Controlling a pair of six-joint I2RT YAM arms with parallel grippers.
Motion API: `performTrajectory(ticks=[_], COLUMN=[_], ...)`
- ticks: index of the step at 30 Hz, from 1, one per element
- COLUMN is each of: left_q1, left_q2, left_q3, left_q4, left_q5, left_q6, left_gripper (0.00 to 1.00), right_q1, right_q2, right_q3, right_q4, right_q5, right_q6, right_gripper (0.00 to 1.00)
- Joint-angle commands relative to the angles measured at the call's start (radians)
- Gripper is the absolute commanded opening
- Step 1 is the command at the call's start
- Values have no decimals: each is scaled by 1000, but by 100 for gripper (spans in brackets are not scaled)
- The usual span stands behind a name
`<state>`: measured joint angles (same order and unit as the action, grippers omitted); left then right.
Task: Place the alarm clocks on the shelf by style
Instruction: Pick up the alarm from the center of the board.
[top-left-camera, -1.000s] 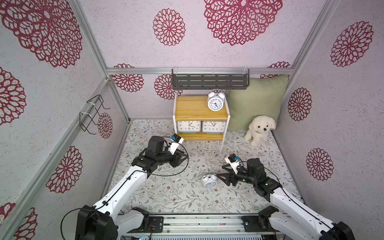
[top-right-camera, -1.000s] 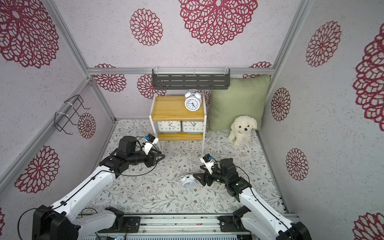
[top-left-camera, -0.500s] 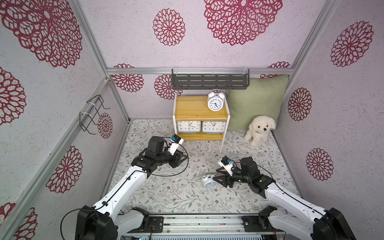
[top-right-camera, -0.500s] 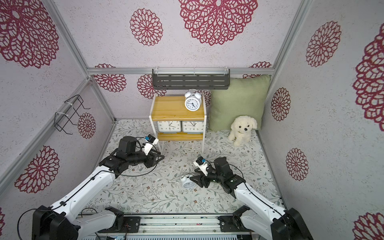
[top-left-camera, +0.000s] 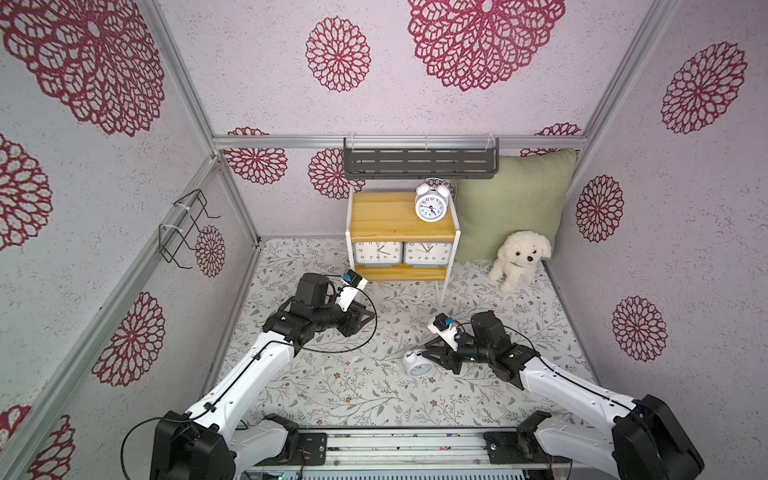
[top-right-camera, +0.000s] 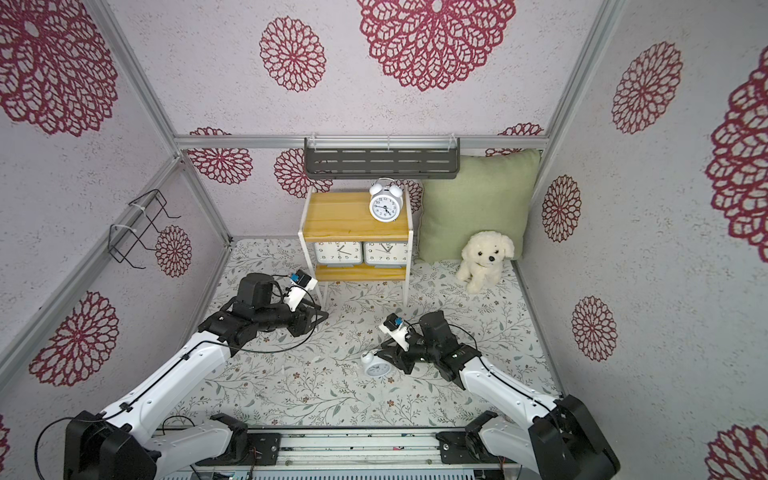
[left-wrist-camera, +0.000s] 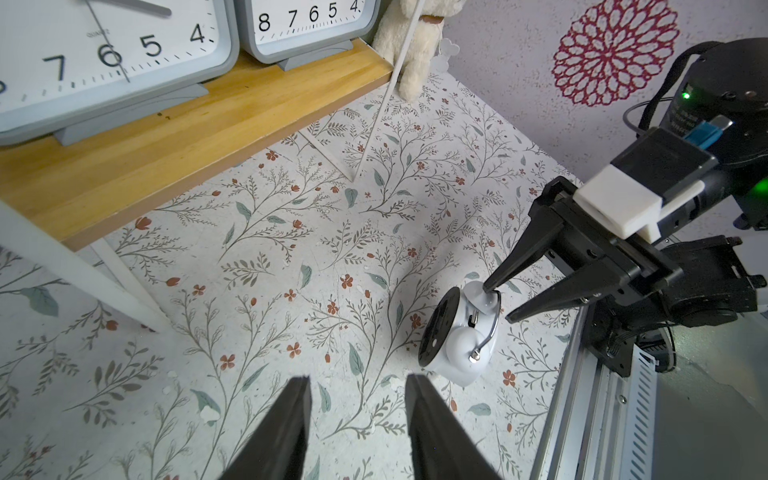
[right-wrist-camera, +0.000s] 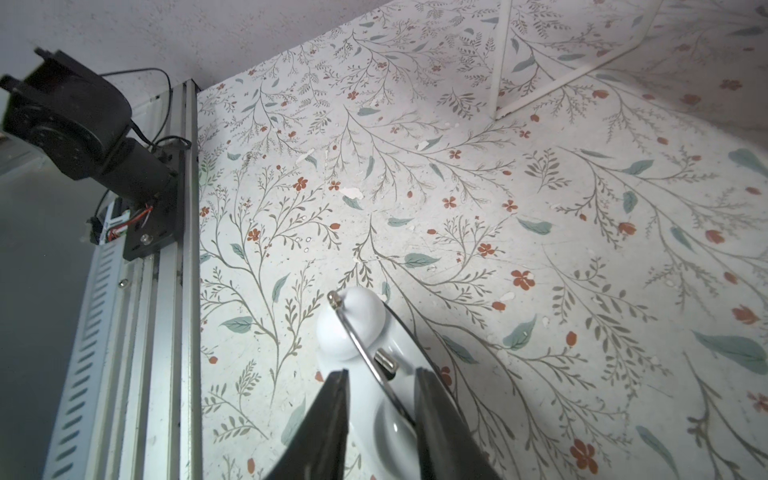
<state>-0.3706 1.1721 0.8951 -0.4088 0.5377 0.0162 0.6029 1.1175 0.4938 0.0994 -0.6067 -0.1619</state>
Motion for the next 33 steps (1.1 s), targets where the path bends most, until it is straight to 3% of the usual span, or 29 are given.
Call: performTrajectory(ticks=[1,11,17,21,28,33], left_q1=[-5,-6,-6,-5,-6,-5], left_q2=[-9,-8,-10,-21,-36,10], left_q3=[24,27,25,0,-100,-72], left_q4=[-7,-8,8,74,325,326], left_q5=[-2,5,32,67,141,313], left_q6=[16,16,12,7,22,152], left_gripper=[45,45,46,49,78,82], right_q1=[11,19,18,16,-61,-142], right_q2=[-1,15,-13,-66,-119,-99], right_q3=[32,40,54,67,139,251], right_q4=[6,-9,-9,8,4,-63], right_q5=[-22,-10,5,9,-99,-240], right_q6=[-18,-39,-48,-46,-35,-74], right_gripper=[29,15,1,0,0,0])
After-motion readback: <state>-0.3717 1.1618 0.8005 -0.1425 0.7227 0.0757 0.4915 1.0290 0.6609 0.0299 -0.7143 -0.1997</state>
